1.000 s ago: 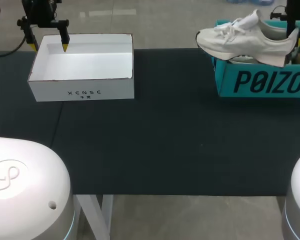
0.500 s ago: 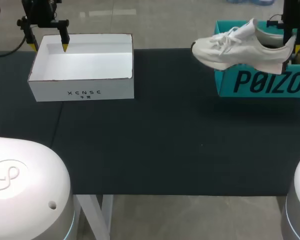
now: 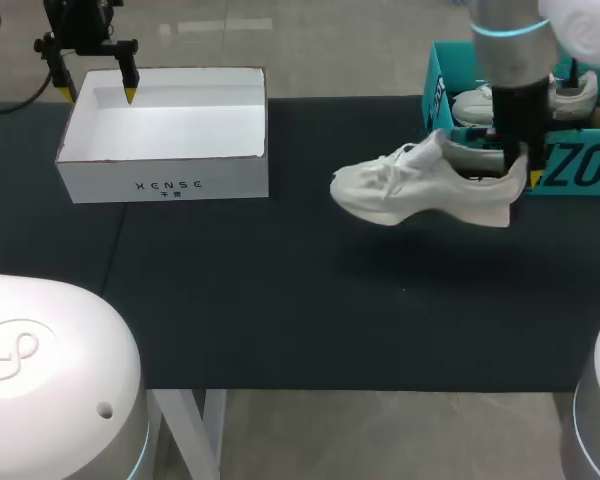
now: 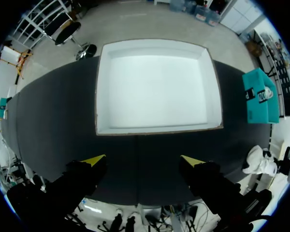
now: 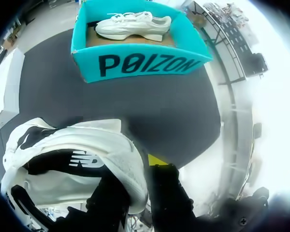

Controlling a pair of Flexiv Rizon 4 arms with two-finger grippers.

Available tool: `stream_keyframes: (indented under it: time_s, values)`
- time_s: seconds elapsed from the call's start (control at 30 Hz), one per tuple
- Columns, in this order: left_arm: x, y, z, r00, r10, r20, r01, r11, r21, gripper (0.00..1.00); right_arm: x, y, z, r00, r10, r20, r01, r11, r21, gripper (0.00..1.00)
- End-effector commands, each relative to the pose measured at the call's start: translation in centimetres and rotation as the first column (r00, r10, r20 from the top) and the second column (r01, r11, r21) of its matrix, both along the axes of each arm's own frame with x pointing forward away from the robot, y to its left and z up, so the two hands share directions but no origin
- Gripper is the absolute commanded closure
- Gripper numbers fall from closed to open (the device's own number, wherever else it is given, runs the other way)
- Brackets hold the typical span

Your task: Take the shoe out of the shoebox, open the shoe tongue, remove and reinsert the insole, then place the shoe into the shoebox

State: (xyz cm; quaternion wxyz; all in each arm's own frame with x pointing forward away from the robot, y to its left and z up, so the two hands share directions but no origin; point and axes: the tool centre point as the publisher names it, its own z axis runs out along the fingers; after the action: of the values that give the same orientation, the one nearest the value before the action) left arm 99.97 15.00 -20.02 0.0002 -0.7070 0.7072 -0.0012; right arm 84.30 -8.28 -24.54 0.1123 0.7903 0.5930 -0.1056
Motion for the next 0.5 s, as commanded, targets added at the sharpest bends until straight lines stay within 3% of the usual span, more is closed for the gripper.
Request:
stream_keyframes:
  time_s: [0.03, 0.23, 0.5]
  values:
    - [0.0, 0.0, 0.0, 1.000, 0.000, -0.001, 0.000, 1.000, 0.001, 0.00, -1.4, 3.1, -2.8, 0.998, 0.009, 0.063, -0.009, 1.000, 0.005, 1.00]
    - [0.0, 0.0, 0.0, 1.000, 0.000, -0.001, 0.000, 1.000, 0.001, 0.00, -1.8, 7.5, -6.0, 0.994, 0.076, 0.080, -0.077, 0.997, 0.008, 1.00]
    - [0.0, 0.0, 0.0, 1.000, 0.000, -0.001, 0.000, 1.000, 0.001, 0.00, -2.4, 9.1, -9.5, 0.988, 0.138, 0.064, -0.135, 0.990, -0.039, 1.00]
